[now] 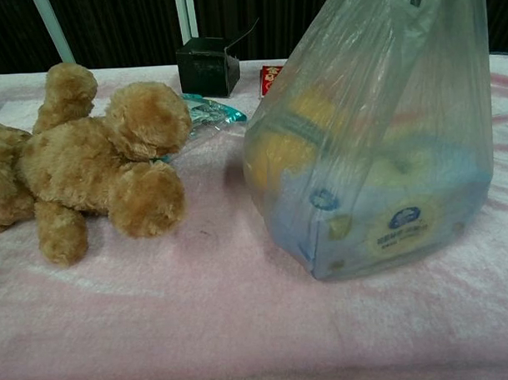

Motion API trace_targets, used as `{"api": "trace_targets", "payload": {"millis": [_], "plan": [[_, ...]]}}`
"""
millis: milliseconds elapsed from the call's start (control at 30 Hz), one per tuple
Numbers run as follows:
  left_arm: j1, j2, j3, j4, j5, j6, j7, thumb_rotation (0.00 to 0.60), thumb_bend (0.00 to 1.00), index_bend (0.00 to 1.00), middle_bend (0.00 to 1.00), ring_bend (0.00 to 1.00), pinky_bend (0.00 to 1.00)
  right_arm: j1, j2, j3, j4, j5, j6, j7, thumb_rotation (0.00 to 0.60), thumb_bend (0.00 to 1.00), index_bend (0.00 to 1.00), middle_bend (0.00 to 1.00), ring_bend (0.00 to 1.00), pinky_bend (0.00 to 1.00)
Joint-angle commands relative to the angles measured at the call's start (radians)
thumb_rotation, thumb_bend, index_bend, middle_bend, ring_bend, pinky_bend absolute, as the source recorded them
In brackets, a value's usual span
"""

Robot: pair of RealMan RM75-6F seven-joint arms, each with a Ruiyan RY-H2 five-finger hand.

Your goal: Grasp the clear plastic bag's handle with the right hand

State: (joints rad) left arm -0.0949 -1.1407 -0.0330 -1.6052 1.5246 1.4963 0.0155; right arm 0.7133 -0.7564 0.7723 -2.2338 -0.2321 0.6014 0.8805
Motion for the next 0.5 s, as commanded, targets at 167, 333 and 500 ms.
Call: {"api": "trace_targets", "payload": {"millis": [167, 333, 500], "plan": [[0.0, 0.0, -0.001, 0.002, 0.0, 0.001, 0.004, 0.6, 0.0, 0.0, 0.0, 0.0, 0.0, 0.102, 0.086, 0.071, 0.011, 0.1, 0.027, -0.021, 0.6, 0.77, 0.96, 0.92, 0.92, 0.97], [0.001, -0.002, -0.001, 0.003, -0.002, 0.002, 0.012, 0.6, 0.0, 0.0, 0.0, 0.0, 0.0, 0.156, 0.151, 0.114, 0.03, 0.174, 0.03, -0.026, 0.6, 0.77, 0.96, 0.92, 0.92, 0.97], [0.001, -0.003, 0.0, 0.001, -0.003, 0.0, 0.014, 0.6, 0.0, 0.0, 0.0, 0.0, 0.0, 0.21, 0.218, 0.146, 0.043, 0.267, 0.02, -0.029, 0.6, 0.77, 0.96, 0.92, 0.92, 0.97]]}}
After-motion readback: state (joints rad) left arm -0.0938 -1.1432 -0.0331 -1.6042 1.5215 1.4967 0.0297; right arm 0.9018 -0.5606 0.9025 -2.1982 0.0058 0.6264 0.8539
